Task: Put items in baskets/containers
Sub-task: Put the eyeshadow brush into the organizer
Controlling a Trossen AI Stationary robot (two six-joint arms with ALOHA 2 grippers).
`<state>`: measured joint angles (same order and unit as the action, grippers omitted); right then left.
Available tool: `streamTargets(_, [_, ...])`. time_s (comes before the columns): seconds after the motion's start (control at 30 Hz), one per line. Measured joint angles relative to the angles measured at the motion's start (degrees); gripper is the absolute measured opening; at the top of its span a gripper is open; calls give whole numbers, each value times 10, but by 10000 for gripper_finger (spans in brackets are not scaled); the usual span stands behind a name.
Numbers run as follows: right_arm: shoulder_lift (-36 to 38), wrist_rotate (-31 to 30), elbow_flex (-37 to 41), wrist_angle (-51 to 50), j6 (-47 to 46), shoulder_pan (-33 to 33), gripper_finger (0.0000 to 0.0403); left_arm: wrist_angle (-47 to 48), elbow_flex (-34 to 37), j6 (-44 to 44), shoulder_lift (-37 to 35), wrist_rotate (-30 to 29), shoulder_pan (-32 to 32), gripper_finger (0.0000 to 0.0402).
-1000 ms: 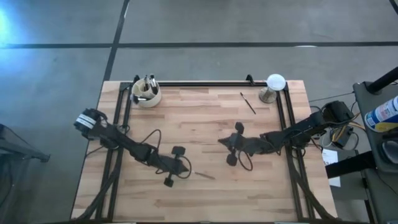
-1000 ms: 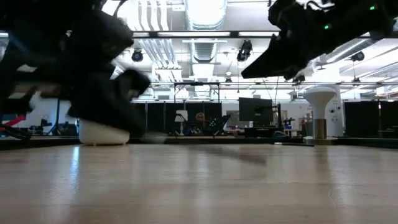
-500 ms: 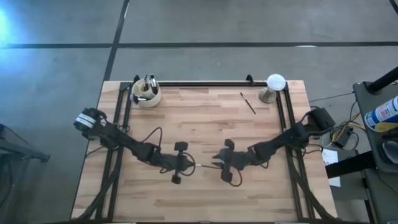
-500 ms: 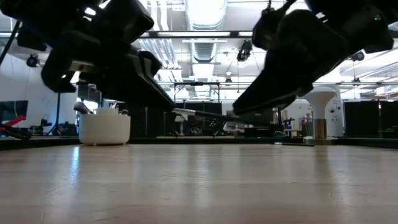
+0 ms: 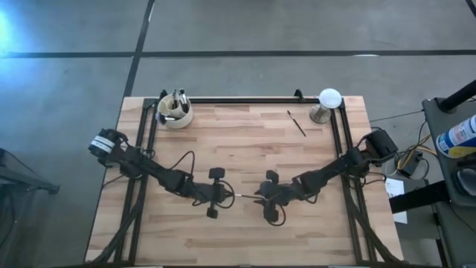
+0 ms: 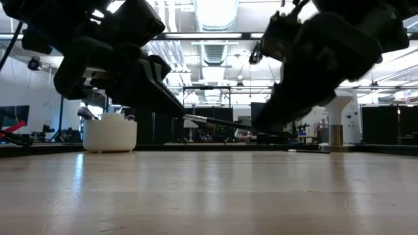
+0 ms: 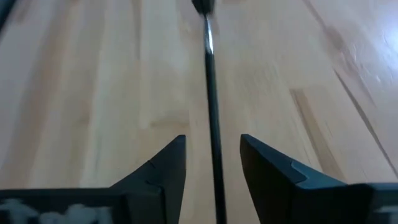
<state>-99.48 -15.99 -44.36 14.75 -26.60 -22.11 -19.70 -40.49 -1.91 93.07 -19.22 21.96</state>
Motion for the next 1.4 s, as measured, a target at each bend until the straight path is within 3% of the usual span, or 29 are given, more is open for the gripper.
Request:
streamTargets(0.27, [-13,-5,0,-13,-5,1,99,-3,-1,0,-4,-2,-2,0])
streamTargets(0.5, [-12,-26,0,-10,17,0,17,-3,-1,18,-22,-12,-2,0])
streamTargets(0.7, [-2,-54,5,-7,43,0,10,-25,16,31,-45,-58,-2,0])
streamTargets(0.87, [0,-75,32,29,48,0,10,-152,82,26,-73,-57,-2,0])
streamTargets(1.13, [0,-82,100,279,108,0,9,-418,205,34,-102,-6,-4,19])
streamTargets(1.4, [0,-82,89,415,210,0,9,-512,183,10,-101,42,-21,99])
